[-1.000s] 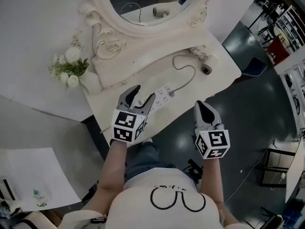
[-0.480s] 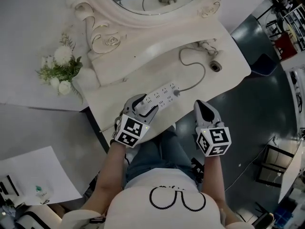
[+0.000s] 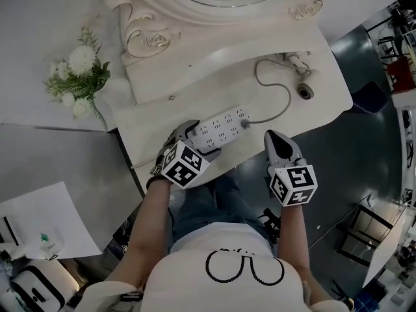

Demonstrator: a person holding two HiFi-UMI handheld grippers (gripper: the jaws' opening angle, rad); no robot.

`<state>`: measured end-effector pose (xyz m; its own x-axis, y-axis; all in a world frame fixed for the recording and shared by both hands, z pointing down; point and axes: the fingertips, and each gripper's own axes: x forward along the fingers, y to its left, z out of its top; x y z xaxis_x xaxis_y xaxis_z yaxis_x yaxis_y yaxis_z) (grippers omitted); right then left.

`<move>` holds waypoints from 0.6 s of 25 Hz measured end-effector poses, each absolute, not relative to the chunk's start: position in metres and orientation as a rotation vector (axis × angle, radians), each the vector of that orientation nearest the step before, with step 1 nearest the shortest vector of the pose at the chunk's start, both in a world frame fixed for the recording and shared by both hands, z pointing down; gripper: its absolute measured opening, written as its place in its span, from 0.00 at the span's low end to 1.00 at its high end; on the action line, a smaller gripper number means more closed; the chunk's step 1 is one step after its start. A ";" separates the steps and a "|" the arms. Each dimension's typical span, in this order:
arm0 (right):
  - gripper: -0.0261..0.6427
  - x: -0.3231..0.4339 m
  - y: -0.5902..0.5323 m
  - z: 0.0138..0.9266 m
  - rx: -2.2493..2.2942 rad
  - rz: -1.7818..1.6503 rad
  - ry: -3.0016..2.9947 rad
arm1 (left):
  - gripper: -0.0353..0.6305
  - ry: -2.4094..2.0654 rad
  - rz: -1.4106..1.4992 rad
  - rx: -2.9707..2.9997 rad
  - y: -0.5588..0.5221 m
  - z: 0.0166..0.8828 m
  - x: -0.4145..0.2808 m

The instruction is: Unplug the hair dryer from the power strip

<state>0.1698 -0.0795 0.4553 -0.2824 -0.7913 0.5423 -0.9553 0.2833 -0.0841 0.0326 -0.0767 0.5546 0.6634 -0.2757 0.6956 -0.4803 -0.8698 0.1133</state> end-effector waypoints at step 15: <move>0.39 0.150 -0.091 0.492 1.358 0.690 -2.193 | 0.70 -0.537 1.174 2.555 -0.078 0.572 0.034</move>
<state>0.1496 -0.0907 0.4919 -0.4017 -0.6727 0.6214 -0.9073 0.3846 -0.1701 0.0336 -0.0778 0.5717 0.6010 -0.2155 0.7697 -0.4412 -0.8924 0.0946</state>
